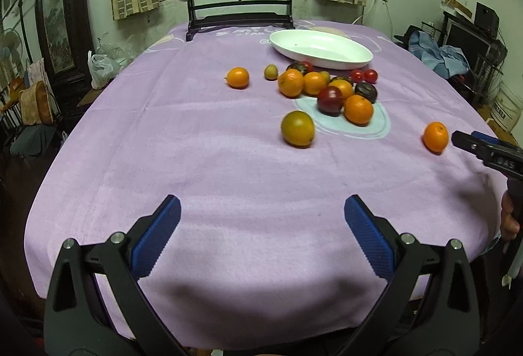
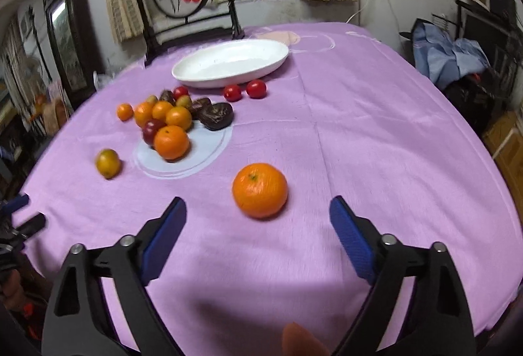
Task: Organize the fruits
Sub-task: 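Grasp the large tangerine with the right gripper while the left gripper grasps the yellow-green fruit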
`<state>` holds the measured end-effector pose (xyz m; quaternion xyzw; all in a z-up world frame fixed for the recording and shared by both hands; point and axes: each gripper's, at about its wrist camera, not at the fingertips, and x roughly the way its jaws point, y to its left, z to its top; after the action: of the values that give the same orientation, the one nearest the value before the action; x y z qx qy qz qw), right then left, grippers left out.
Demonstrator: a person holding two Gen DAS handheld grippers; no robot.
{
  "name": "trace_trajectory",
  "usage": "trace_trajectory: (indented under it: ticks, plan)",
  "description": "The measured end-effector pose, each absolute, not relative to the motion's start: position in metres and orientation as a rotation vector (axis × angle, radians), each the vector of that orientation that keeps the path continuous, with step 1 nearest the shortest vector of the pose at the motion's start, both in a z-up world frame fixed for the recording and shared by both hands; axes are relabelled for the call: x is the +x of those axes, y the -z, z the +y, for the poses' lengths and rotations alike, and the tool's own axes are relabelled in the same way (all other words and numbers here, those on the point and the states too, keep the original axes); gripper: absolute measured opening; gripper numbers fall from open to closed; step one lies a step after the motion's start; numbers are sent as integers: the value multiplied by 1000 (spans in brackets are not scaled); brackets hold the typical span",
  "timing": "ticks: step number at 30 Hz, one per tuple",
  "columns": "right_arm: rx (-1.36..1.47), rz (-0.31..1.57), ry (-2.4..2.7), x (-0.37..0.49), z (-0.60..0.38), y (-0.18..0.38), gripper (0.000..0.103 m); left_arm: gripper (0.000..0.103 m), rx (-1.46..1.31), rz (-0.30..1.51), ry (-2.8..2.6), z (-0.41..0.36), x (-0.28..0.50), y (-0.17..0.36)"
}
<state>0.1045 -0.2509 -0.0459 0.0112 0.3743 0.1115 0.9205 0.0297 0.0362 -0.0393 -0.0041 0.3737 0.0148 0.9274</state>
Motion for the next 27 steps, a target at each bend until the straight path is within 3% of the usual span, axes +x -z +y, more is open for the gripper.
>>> trace_trajectory:
  ticks: [8,10,13,18,22,27]
  plan:
    - [-74,868,-234,139,-239,67,76,101,5,778,13,34,55,49]
    - [-76,887,-235,144,-239,70,59,101,20,785,39,31,66,49]
    - [-62,895,-258,146,-241,74,47,99,54,784,65,25,88,47]
    - [-26,897,-295,144,-245,70,45,86,49,798,146,15,122,45]
    - [24,881,-326,142,-249,58,45,67,61,855,193,5,148,55]
    - [36,859,-389,141,-243,43,45,55,35,910,181,5,166,68]
